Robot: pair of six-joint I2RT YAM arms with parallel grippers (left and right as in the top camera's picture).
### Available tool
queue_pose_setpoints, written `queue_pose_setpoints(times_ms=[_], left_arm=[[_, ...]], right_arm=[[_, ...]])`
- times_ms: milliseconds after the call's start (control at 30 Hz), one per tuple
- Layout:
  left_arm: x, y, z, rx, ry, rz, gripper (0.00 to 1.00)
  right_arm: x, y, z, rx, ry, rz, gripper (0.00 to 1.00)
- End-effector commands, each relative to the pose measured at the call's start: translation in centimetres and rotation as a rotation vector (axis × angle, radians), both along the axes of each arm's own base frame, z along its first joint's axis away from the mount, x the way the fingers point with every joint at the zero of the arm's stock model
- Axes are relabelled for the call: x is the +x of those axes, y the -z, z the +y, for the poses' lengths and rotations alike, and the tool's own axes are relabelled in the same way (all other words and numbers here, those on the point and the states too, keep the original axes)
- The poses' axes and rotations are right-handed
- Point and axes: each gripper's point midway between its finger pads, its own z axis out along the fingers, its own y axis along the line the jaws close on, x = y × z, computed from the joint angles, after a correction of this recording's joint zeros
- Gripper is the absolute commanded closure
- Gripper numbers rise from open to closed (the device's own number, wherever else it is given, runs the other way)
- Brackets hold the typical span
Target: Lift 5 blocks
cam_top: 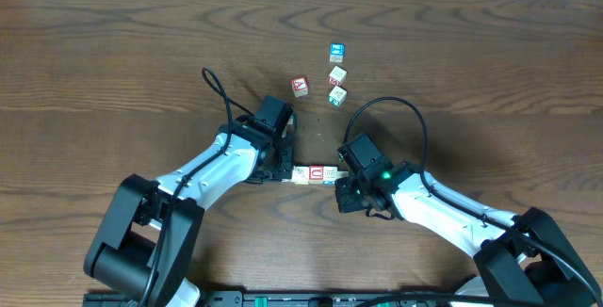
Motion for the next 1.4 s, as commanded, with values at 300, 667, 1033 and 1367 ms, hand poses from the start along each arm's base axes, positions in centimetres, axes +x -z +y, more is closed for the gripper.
queue_pose_setpoints(times_ms=[300,667,1033,1367], left_arm=[[0.2,-0.1,-0.3,-0.008,-0.004,-0.001,0.93],[0.2,-0.1,-0.3,-0.008,-0.004,-0.001,0.93],[0.2,-0.1,-0.3,-0.008,-0.004,-0.002,0.92],[0.2,-0.1,-0.3,-0.008,-0.004,-0.002,0.93]], right_arm=[[0.1,0.6,0.2,-0.004,0.001,-0.014,0.99],[0.1,0.6,0.2,-0.003,0.001,-0.013,0.99],[0.7,0.4,0.7,0.018,0.001,-0.041,0.99],[0.9,0.2,1.0,0.029,-0.001,-0.049,0.99]])
